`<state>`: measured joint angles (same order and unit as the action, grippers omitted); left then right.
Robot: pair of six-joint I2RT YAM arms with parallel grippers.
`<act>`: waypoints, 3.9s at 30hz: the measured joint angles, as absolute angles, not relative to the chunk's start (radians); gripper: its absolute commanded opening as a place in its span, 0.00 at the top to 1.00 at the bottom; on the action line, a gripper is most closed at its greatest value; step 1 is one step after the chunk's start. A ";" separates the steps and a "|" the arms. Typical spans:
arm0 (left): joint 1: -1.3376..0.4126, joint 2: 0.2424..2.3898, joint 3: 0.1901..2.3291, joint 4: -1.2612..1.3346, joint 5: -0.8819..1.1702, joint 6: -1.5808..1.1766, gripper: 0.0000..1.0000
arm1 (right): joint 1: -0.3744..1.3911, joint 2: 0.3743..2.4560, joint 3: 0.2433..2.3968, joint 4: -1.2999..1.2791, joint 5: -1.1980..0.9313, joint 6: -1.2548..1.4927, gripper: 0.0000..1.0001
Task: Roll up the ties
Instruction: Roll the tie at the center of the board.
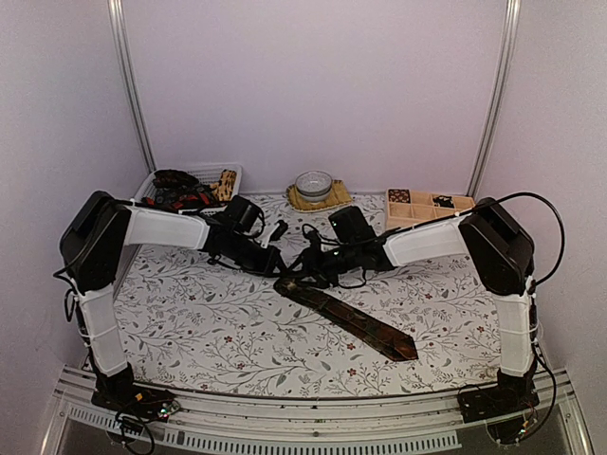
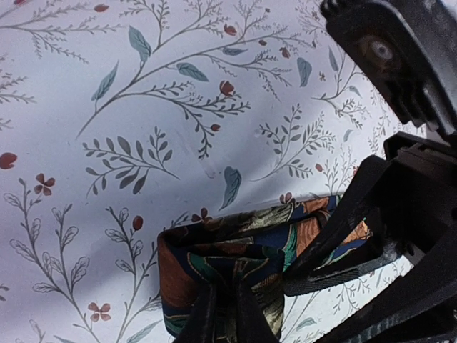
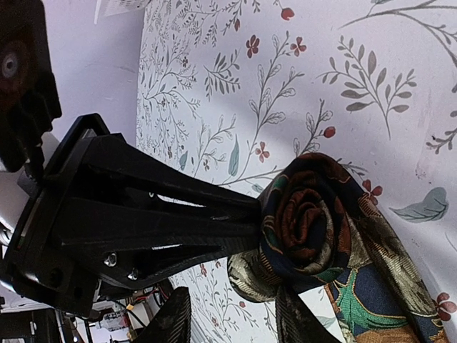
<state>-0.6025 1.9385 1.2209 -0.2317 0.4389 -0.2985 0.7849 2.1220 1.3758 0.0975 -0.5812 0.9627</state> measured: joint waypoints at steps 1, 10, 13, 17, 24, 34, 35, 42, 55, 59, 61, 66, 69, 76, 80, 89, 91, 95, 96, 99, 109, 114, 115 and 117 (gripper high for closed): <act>-0.606 1.939 1.224 -0.234 0.434 -0.299 0.90 | 0.785 2.122 1.374 0.097 -0.581 0.963 0.61; -0.648 1.939 1.246 -0.266 0.375 -0.295 0.90 | 0.785 2.122 1.310 0.089 -0.578 0.961 0.62; -0.658 1.939 1.247 -0.268 0.368 -0.295 0.96 | 0.785 2.122 1.287 0.074 -0.575 0.960 0.62; -0.668 1.962 1.257 -0.267 0.368 -0.290 0.97 | 0.785 2.122 1.275 0.079 -0.577 0.963 0.62; -0.674 1.979 1.258 -0.258 0.371 -0.288 0.98 | 0.784 2.122 1.245 0.137 -0.596 0.996 0.62; -0.674 1.979 1.258 -0.256 0.367 -0.287 0.97 | 0.784 2.138 1.235 0.209 -0.630 1.041 0.63; -0.674 1.979 1.258 -0.255 0.366 -0.287 0.97 | 0.784 2.142 1.232 0.219 -0.635 1.052 0.63; -0.677 1.979 1.258 -0.255 0.366 -0.281 1.00 | 0.783 2.172 1.227 0.265 -0.659 1.097 0.63; -0.677 1.979 1.247 -0.230 0.364 -0.280 1.00 | 0.769 2.200 1.139 0.526 -0.707 1.267 0.57; -0.677 1.979 1.243 -0.222 0.363 -0.280 1.00 | 0.768 2.201 1.130 0.561 -0.709 1.301 0.55; -0.677 1.974 1.240 -0.221 0.361 -0.280 1.00 | 0.766 2.201 1.122 0.583 -0.709 1.318 0.55; -0.677 1.953 1.222 -0.221 0.357 -0.280 1.00 | 0.763 2.212 1.113 0.622 -0.709 1.359 0.56; -0.677 1.950 1.216 -0.220 0.357 -0.280 1.00 | 0.763 2.215 1.114 0.624 -0.709 1.369 0.56; -0.678 1.948 1.214 -0.221 0.357 -0.280 1.00 | 0.763 2.241 1.145 0.628 -0.709 1.375 0.69; -0.678 1.948 1.214 -0.221 0.358 -0.279 0.84 | 0.763 2.248 1.153 0.626 -0.709 1.372 0.72; -0.653 1.895 1.231 -0.298 0.353 -0.179 0.23 | 0.762 2.248 1.153 0.620 -0.709 1.364 0.73; -0.636 1.864 1.243 -0.337 0.326 -0.129 0.17 | 0.762 2.253 1.155 0.622 -0.712 1.362 0.73; -0.622 1.798 1.246 -0.375 0.226 -0.004 0.13 | 0.756 2.276 1.173 0.642 -0.723 1.362 0.73; -0.623 1.788 1.241 -0.373 0.205 0.024 0.12 | 0.755 2.279 1.176 0.646 -0.725 1.362 0.73; -0.637 1.761 1.177 -0.353 0.112 0.191 0.11 | 0.753 2.281 1.178 0.648 -0.732 1.362 0.73; -0.654 1.761 1.073 -0.287 0.062 0.556 0.16 | 0.749 2.286 1.182 0.652 -0.747 1.362 0.73; -0.659 1.771 1.063 -0.210 0.060 0.683 0.19 | 0.748 2.287 1.185 0.652 -0.753 1.362 0.73; -0.659 1.777 1.063 -0.196 0.060 0.698 0.20 | 0.748 2.287 1.185 0.652 -0.754 1.362 0.73; -0.661 1.792 1.057 -0.169 0.068 0.728 0.20 | 0.747 2.287 1.185 0.652 -0.755 1.362 0.73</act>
<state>-0.6605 1.7924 1.0573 -0.1692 0.0677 0.7280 0.7471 2.2871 1.1847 0.6518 -0.7551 1.3624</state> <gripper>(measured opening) 0.806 0.272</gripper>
